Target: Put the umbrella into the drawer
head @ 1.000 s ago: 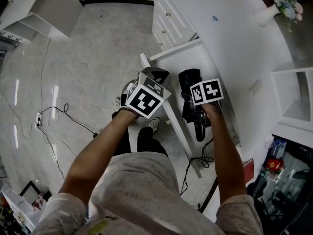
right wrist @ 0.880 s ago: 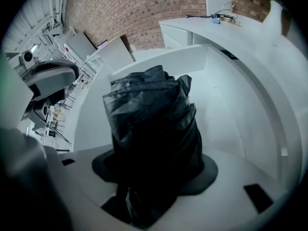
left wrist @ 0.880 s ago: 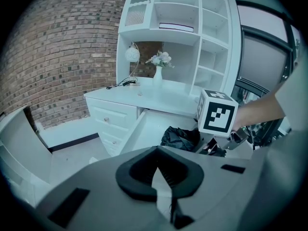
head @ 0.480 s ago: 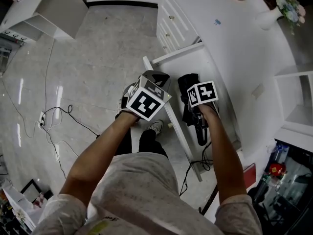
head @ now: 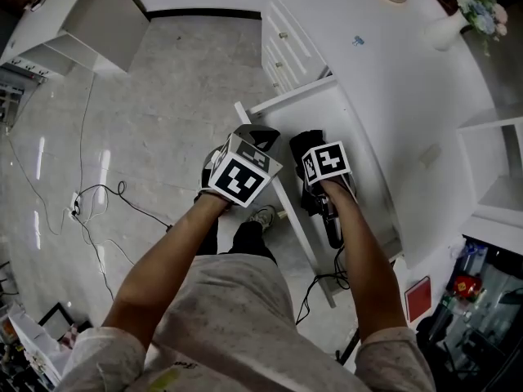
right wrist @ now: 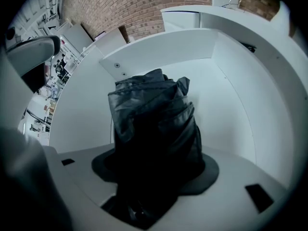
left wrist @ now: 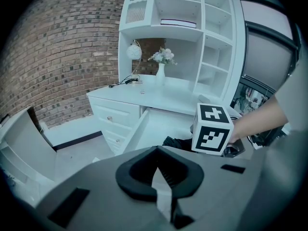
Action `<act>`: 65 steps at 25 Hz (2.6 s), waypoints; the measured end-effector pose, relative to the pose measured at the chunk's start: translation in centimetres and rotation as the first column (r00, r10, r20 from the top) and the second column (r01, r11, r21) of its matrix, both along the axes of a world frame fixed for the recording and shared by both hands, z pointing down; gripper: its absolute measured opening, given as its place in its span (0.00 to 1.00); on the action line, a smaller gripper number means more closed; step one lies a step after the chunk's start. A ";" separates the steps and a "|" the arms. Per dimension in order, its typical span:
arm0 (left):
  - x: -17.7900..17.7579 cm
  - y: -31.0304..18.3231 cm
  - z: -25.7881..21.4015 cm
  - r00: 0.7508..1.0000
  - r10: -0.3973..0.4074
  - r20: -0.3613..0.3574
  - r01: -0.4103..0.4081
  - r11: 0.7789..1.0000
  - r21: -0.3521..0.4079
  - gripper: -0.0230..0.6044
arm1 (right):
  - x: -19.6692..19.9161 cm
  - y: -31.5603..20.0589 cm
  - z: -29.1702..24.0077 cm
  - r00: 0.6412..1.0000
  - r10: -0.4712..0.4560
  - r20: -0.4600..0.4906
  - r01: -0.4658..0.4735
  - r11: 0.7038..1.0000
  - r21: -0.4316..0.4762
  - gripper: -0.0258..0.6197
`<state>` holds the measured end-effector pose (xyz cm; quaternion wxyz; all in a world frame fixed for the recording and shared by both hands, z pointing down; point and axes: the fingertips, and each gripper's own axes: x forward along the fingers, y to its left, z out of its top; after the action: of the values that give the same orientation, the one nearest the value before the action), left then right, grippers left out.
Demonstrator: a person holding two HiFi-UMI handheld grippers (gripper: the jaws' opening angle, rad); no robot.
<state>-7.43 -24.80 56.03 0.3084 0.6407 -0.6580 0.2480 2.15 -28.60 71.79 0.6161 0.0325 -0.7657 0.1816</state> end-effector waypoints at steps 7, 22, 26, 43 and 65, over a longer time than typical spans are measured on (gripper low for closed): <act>0.4 -0.4 0.2 0.998 -0.046 -0.032 0.046 0.999 0.012 0.03 | 0.0 0.0 0.3 1.000 0.005 0.016 -0.005 1.000 0.020 0.47; 0.0 -0.1 -0.6 0.991 -0.122 -0.046 0.124 0.991 0.046 0.03 | 0.1 -0.2 0.5 1.000 0.005 0.020 -0.006 0.999 0.032 0.47; 0.0 0.3 -1.1 0.990 -0.130 -0.048 0.132 0.989 0.061 0.03 | -0.2 -0.2 0.4 0.999 0.002 0.033 -0.003 0.999 0.036 0.47; -1.0 1.2 -3.2 0.992 -0.129 -0.008 0.129 0.988 0.088 0.03 | 0.3 -0.2 -2.0 0.998 0.014 0.060 -0.015 1.000 0.025 0.47; -2.2 -3.7 -8.4 0.997 0.061 -0.051 -0.051 0.983 0.176 0.03 | -2.6 -3.7 -16.6 0.801 0.396 0.450 -0.459 0.888 0.035 0.46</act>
<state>-9.61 -28.55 47.65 0.2621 0.6903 -0.6499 0.1798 -0.43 -32.29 55.15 0.3707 0.2075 -0.8660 0.2637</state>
